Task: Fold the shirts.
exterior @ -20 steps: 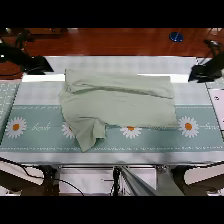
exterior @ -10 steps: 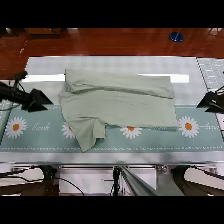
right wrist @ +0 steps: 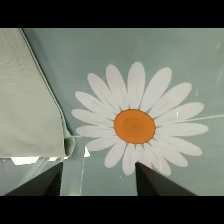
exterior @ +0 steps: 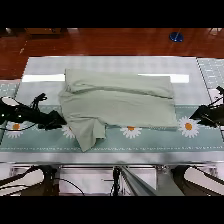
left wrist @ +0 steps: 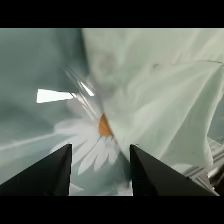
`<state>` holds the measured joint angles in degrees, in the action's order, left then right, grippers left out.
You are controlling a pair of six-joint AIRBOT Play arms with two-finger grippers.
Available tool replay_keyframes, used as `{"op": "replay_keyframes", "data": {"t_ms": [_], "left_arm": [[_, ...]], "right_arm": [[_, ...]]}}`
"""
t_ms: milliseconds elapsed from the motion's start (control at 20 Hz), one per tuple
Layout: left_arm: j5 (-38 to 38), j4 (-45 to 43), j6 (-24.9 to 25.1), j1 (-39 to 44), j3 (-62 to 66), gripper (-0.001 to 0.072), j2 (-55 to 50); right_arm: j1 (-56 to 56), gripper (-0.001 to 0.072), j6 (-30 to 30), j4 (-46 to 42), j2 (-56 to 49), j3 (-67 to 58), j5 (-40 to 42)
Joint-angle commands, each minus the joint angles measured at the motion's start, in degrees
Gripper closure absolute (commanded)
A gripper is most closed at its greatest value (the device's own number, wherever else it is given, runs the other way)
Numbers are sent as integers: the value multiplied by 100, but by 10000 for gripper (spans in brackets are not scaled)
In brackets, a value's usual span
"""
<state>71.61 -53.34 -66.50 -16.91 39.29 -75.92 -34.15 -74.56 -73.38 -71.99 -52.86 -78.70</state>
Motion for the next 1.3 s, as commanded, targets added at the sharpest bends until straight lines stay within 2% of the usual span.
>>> {"op": "replay_keyframes", "data": {"t_ms": [0,150,250,300,350,400,700,750,950,1100,1250], "left_arm": [[-966,195,-243,717,-144,278,31],[-1578,221,-531,1257,-142,277,2],[-1567,216,-538,1399,-142,280,-101],[-1513,216,-535,1408,-142,441,-157],[-1427,212,-525,1392,-142,663,-184],[-1373,216,-514,1364,-138,686,-173],[-802,216,-297,1078,-125,687,-160],[-780,216,-297,1045,-125,687,-157],[-767,225,-114,1038,-125,687,-160],[-767,234,-17,1040,-125,686,-160],[-778,238,7,1038,-122,687,-160]], "right_arm": [[-7,187,9,42,28,85,-55],[-9,187,9,37,173,85,-20],[-7,187,7,42,330,85,68],[-7,187,-15,48,415,85,131],[-9,187,-24,50,494,85,177],[-9,188,-31,48,575,85,208],[-289,185,-356,-435,621,400,195],[-485,185,-291,-264,621,621,212],[-964,185,444,1320,621,1408,518],[-960,185,487,1993,610,1834,1272],[-953,186,704,2494,326,2151,1427]]}}
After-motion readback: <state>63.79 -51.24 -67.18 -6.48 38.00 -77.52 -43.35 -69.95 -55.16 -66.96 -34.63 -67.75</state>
